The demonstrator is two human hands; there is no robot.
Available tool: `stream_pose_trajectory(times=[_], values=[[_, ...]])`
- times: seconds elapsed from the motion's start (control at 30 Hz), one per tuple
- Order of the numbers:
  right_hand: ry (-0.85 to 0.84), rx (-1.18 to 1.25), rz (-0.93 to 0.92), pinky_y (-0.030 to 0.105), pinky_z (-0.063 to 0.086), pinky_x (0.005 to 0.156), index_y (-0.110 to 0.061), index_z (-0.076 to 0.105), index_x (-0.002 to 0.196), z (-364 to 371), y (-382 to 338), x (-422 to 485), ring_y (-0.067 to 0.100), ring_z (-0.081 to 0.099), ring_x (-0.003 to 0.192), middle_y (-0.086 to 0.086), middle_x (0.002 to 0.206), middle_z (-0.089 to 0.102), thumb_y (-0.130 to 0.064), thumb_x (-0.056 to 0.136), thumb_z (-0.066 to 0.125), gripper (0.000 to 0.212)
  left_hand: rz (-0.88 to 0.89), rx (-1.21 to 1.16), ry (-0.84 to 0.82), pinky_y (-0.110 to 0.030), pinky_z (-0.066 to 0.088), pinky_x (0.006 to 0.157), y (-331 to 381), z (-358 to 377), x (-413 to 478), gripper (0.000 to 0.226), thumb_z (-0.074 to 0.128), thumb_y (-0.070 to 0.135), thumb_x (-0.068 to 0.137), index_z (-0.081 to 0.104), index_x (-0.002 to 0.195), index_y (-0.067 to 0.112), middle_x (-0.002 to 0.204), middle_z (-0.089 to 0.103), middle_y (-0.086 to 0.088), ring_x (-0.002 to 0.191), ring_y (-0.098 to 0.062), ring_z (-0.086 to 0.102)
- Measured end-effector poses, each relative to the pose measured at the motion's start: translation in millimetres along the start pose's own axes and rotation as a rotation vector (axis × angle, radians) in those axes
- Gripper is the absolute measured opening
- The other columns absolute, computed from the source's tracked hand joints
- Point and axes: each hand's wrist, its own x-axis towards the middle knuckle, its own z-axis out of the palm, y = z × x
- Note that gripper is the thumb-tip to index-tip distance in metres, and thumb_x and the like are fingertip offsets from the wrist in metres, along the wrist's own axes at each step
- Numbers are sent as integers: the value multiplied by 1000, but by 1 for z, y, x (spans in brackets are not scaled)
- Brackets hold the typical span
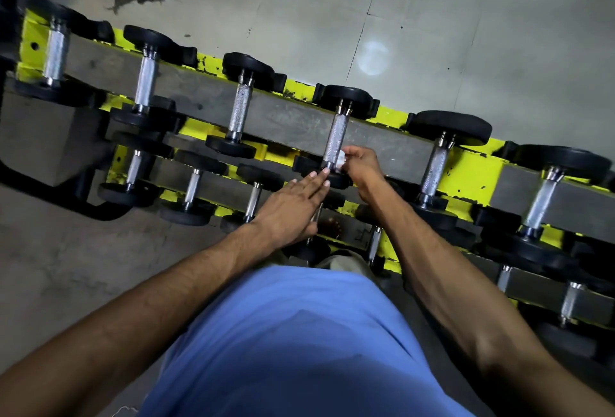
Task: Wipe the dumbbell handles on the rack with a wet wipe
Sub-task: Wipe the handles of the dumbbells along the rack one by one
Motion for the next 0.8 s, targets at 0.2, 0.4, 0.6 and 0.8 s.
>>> stream_pose_trajectory(times=[0.2, 0.4, 0.6, 0.8], values=[[65, -81, 59, 44, 59, 74, -10, 72, 87, -5, -19, 16, 26, 66, 72, 16, 83, 72, 18, 75, 58, 33, 14, 6, 0, -42, 14, 131, -3, 0, 1, 91, 59, 36, 100, 4, 168, 11, 174, -16, -7, 162, -22, 1], [58, -130, 45, 40, 58, 70, -13, 71, 80, 0, -7, 8, 23, 66, 71, 11, 81, 73, 12, 79, 59, 28, 31, 19, -6, -43, 15, 131, -8, 0, 0, 92, 59, 36, 99, 3, 168, 11, 174, -16, -6, 162, -21, 1], [31, 200, 105, 29, 57, 55, 6, 66, 110, 9, -34, 20, 25, 66, 66, 19, 85, 70, 18, 87, 40, 37, 50, 17, -1, -42, 15, 131, -15, 3, -2, 91, 58, 35, 99, 3, 168, 12, 174, -18, -6, 162, -21, 2], [153, 646, 114, 44, 62, 58, -8, 45, 72, 11, -67, 26, 31, 63, 58, 17, 74, 56, 14, 59, 32, 29, 70, -5, 0, -43, 17, 130, -15, 1, 3, 91, 59, 33, 97, 6, 168, 11, 175, -14, -6, 162, -21, 2]])
